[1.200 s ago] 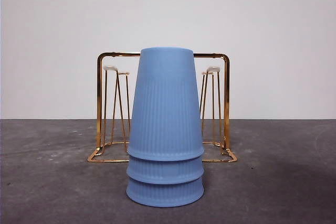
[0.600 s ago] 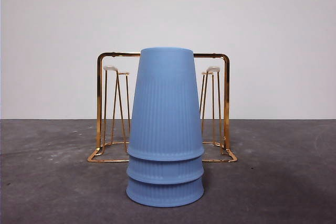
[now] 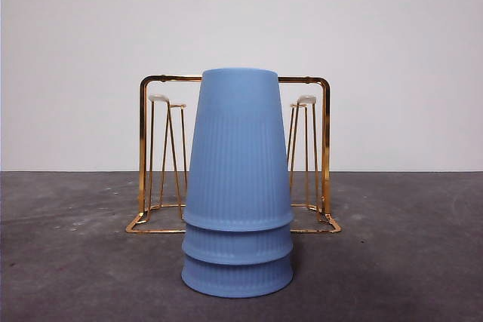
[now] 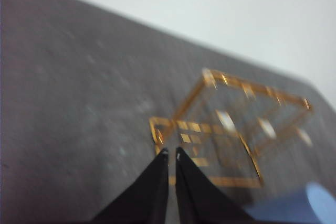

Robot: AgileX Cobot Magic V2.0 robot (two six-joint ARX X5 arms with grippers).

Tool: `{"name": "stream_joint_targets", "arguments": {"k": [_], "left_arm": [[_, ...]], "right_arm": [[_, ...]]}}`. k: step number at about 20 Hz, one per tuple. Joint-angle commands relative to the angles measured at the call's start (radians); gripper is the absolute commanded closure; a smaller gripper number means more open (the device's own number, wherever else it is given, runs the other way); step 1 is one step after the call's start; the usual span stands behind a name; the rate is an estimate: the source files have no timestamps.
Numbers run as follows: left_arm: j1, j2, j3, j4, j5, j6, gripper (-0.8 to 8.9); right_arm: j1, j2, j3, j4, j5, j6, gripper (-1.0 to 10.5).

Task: Pick the top cup and place it on cupholder, pick up the mid cup and place it on cupholder, last pick the bottom cup and place it on cupholder.

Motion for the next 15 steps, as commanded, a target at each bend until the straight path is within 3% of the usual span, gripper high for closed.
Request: {"name": "stream_joint_targets", "arguments": {"k": [1, 7, 15], "left_arm": [[-0.001, 0.089, 0.067, -0.053, 0.1, 0.122, 7.99], [-0.03, 0.225, 0.177, -0.197, 0.201, 0.269, 7.99], [-0.124, 0.242, 0.232, -0.324, 0.229, 0.347, 7.99]], "right_arm": [[0.004, 0.065, 0.085, -0.099, -0.061, -0.139, 9.4], [0.069, 0.142, 0.178, -0.258, -0.128, -0.225, 9.4], [0.258, 0.17, 0.199, -0.394, -0.135, -0.292, 9.4]]}}
